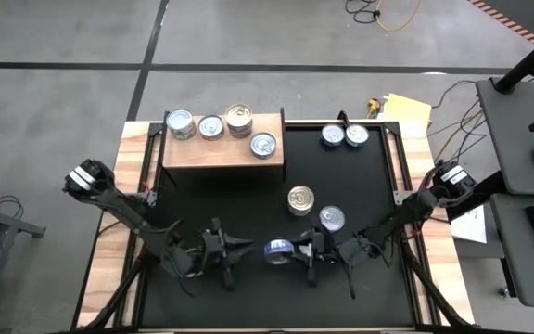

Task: Stack canned seafood by type on shelf
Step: Stack the blue tuna can on top of the blue tuna can on the shelf

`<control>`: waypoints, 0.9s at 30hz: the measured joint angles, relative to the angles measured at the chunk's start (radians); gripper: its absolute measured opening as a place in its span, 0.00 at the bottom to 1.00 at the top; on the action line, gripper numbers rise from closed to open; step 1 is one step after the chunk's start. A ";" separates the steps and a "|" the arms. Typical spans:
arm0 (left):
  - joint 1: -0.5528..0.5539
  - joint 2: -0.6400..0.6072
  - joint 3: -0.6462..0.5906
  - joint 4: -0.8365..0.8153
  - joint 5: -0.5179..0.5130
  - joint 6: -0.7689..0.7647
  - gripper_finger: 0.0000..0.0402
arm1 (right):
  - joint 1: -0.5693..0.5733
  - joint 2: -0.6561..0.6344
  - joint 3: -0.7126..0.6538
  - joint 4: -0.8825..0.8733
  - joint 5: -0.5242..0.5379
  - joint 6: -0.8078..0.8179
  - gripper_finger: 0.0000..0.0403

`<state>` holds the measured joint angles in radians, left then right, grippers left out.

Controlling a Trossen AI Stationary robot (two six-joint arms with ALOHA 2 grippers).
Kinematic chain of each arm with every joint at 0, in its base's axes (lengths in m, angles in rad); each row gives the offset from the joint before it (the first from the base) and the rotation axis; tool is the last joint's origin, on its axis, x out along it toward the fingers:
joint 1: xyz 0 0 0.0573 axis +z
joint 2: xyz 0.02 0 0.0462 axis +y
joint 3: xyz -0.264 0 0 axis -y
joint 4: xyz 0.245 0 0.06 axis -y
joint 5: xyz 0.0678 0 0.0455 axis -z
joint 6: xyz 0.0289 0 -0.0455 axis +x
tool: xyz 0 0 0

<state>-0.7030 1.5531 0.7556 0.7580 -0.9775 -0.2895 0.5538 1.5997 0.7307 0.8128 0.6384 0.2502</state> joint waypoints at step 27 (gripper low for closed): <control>0.002 0.080 0.080 -0.153 -0.036 -0.028 0.53 | 0.011 0.000 -0.001 -0.023 0.016 -0.070 0.32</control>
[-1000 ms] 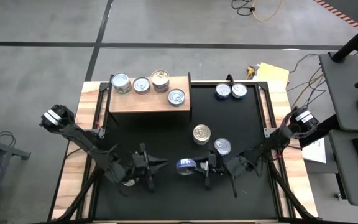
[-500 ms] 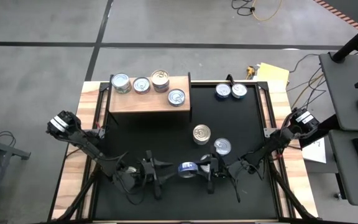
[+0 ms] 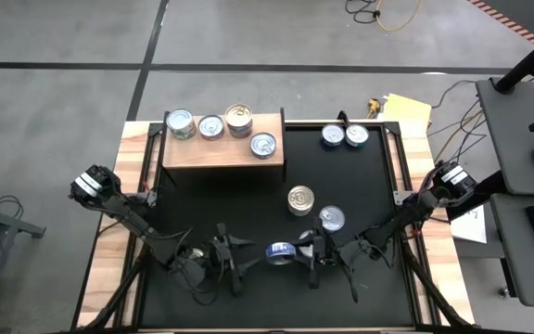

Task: Stack canned seafood by type on shelf
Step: Stack the blue tuna can on top of the blue tuna can on the shelf

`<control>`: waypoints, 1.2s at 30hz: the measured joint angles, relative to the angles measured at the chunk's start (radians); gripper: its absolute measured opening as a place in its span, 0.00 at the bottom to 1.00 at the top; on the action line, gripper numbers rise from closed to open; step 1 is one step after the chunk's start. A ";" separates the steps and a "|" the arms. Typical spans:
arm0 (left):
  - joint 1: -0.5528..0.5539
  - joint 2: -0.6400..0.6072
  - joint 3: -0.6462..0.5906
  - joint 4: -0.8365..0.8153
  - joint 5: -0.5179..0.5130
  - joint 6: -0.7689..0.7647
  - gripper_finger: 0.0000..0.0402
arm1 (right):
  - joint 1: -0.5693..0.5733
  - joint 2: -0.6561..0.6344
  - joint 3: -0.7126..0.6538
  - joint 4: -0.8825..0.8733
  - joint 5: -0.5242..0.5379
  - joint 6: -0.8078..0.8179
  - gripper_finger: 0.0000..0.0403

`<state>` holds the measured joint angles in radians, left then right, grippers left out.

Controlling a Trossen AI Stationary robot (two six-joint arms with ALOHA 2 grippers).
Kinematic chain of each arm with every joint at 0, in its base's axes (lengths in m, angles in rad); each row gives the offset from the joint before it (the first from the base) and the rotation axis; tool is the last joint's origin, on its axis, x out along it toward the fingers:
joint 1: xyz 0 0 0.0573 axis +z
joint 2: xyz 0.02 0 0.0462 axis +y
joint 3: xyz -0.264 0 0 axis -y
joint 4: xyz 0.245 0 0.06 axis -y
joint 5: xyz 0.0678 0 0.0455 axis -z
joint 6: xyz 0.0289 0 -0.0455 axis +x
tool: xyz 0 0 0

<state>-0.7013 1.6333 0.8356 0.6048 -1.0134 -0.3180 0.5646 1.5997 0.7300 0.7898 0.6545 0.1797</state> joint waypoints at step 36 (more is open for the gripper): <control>0.069 0.061 0.002 0.051 0.247 0.098 0.72 | 0.082 0.005 0.065 0.039 0.125 -0.307 0.32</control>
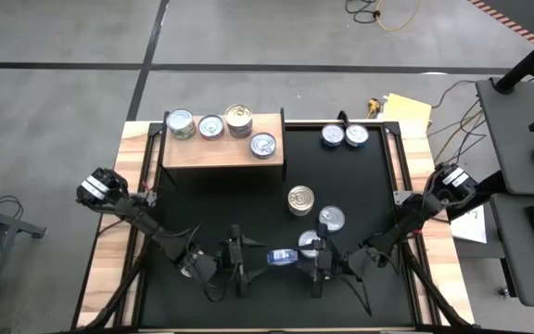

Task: Stack canned seafood by type on shelf
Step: Stack the blue tuna can on top of the blue tuna can on the shelf

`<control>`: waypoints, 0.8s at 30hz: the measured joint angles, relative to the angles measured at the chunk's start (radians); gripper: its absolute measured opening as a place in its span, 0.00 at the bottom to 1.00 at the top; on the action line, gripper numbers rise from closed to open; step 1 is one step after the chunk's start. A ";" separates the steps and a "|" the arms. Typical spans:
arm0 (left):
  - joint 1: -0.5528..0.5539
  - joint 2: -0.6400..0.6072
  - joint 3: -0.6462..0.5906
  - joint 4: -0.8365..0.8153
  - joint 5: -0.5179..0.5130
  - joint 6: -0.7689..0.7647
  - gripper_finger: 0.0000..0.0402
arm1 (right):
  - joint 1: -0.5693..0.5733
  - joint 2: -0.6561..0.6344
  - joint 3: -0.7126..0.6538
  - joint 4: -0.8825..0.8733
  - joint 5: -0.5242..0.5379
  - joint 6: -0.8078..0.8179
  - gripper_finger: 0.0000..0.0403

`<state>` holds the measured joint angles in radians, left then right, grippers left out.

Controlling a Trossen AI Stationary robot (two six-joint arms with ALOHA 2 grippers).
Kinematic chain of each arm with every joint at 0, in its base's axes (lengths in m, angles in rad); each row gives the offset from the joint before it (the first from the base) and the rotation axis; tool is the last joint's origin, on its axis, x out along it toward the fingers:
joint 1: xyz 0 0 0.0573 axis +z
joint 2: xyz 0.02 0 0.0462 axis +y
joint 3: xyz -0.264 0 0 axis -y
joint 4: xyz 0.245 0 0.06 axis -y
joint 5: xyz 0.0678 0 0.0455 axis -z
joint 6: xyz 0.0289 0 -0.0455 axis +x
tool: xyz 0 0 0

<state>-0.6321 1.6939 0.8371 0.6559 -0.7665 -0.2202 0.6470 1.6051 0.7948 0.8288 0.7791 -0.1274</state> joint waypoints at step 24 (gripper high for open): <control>0.022 0.001 0.000 0.070 0.020 0.063 0.58 | -0.047 0.002 0.001 0.018 -0.122 0.000 0.32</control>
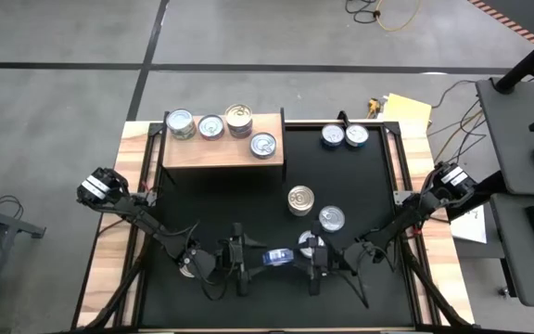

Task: Stack canned seafood by type on shelf
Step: Stack the blue tuna can on top of the blue tuna can on the shelf

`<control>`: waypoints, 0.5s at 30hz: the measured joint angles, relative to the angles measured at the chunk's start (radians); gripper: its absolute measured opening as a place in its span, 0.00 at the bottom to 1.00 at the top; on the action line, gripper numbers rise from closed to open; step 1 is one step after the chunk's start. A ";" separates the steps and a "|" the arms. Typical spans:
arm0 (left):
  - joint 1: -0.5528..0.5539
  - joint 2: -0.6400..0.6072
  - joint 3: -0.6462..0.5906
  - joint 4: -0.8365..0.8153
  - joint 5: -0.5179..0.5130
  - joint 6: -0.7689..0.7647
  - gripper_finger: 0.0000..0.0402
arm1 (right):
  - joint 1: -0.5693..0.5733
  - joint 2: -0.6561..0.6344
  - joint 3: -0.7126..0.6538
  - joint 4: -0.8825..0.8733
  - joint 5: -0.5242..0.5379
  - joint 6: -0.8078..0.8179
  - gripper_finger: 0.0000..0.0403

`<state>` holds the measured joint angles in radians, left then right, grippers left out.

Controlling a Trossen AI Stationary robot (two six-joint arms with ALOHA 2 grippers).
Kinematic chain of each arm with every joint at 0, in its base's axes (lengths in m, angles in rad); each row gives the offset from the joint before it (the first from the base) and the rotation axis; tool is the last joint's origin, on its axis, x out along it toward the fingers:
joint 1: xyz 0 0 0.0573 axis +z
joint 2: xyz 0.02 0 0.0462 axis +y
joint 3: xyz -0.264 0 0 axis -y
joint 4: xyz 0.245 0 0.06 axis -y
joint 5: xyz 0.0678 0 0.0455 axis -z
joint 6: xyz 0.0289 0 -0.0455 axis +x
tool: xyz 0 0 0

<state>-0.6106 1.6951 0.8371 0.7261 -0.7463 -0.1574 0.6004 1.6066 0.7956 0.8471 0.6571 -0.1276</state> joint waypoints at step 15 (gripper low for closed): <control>0.000 0.001 0.000 -0.003 0.000 0.000 0.31 | -0.009 0.000 0.000 -0.003 -0.011 0.062 0.48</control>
<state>-0.6107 1.6958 0.8369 0.7231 -0.7466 -0.1576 0.5913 1.6070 0.7956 0.8436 0.6464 -0.0651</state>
